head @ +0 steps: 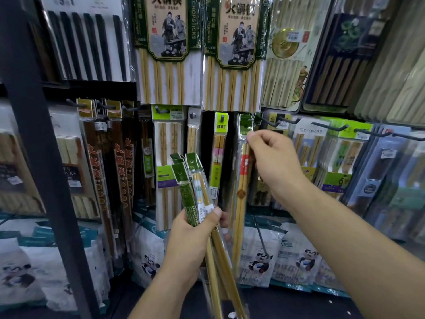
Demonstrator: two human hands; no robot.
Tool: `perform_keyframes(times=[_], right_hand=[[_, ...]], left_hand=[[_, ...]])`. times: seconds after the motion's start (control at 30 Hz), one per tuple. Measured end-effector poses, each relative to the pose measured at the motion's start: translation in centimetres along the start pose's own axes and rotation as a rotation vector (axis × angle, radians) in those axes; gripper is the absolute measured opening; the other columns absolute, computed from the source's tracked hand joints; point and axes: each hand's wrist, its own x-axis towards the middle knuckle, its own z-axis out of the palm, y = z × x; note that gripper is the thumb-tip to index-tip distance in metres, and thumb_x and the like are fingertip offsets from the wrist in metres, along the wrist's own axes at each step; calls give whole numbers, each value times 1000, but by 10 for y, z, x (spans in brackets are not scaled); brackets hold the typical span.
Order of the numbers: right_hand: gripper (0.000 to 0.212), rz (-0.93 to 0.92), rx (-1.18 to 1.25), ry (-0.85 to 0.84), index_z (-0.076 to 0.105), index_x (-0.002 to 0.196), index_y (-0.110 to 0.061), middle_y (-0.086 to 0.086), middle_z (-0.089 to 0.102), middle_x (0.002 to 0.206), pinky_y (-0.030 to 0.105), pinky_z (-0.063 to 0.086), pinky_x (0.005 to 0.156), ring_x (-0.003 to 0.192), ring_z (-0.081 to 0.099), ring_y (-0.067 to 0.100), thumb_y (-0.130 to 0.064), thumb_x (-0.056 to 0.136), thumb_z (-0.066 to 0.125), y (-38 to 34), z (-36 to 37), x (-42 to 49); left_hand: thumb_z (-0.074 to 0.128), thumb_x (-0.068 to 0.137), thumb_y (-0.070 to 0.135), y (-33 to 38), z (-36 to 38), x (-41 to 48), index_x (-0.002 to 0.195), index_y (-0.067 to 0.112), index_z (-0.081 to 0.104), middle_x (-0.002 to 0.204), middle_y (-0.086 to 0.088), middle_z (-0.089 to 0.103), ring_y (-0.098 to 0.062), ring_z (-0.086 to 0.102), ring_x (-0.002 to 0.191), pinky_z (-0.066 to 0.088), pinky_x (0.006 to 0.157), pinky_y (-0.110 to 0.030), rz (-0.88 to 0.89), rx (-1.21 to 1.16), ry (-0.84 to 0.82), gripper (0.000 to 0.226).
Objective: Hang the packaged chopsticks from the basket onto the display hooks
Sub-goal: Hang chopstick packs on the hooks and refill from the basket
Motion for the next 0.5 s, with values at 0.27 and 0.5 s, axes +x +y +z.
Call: perform_keyframes(times=[0.27, 0.5], right_hand=[[41, -16, -23, 93, 49, 80, 13, 9, 40, 68, 35, 52, 78, 63, 38, 21, -22, 101, 54, -3, 3, 20], [40, -68, -8, 113, 52, 72, 0, 5, 36, 60, 31, 55, 82, 59, 37, 19, -25, 103, 54, -5, 6, 17]], left_hand=[[74, 93, 12, 3, 2, -3, 106, 2, 67, 80, -11, 76, -22, 74, 73, 63, 62, -36, -14, -59, -17, 17], [74, 93, 11, 5, 2, -3, 107, 4, 66, 79, -11, 75, -21, 73, 72, 63, 61, -36, -6, -65, -19, 17]])
